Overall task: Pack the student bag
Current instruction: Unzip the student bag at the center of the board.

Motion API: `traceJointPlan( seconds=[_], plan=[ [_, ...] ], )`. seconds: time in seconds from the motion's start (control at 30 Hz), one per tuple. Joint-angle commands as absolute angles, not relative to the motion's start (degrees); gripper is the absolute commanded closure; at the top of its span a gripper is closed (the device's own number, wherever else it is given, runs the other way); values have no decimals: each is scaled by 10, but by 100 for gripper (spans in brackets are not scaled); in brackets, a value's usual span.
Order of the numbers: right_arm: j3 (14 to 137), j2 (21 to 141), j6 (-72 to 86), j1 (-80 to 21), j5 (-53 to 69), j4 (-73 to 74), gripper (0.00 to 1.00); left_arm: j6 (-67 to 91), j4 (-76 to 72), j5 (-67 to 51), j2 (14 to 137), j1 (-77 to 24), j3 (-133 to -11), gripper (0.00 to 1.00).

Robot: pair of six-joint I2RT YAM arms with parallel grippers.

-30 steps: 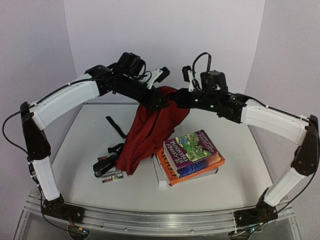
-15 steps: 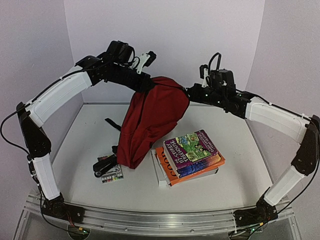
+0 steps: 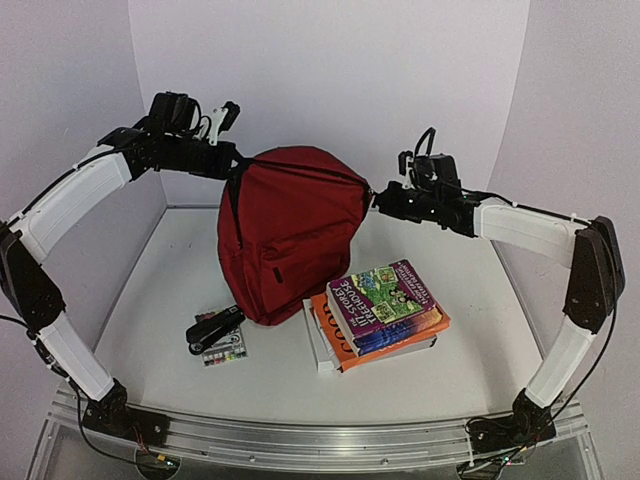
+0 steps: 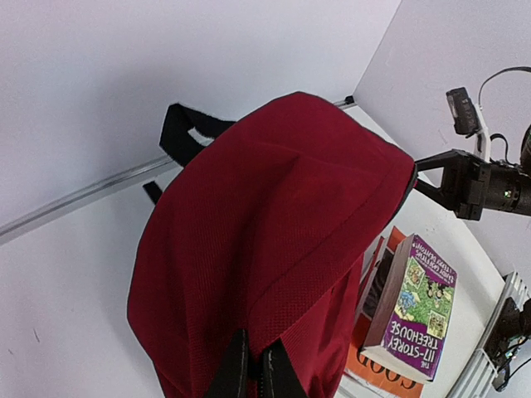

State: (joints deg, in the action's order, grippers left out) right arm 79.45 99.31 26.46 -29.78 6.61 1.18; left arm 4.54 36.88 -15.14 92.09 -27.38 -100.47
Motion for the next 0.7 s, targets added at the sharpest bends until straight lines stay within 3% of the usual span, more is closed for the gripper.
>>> traceJointPlan(
  seconds=[0.0,0.1,0.23,0.47,0.57,0.67],
  plan=[
    [772,1008,277,-271,73,28,100,72,325,-113,847,-226,-935,100],
    [773,989,265,-272,137,6,100,58,328,-125,832,-222,-917,98],
    [801,966,246,-282,195,5,100,29,331,-204,833,-222,-931,80],
    [836,954,238,-296,201,5,100,11,357,-309,883,-223,-1008,58],
    [840,960,236,-296,198,5,100,2,383,-322,909,-223,-1045,52],
    [842,966,236,-296,204,5,100,-21,401,-310,927,-224,-1068,39]
  ],
)
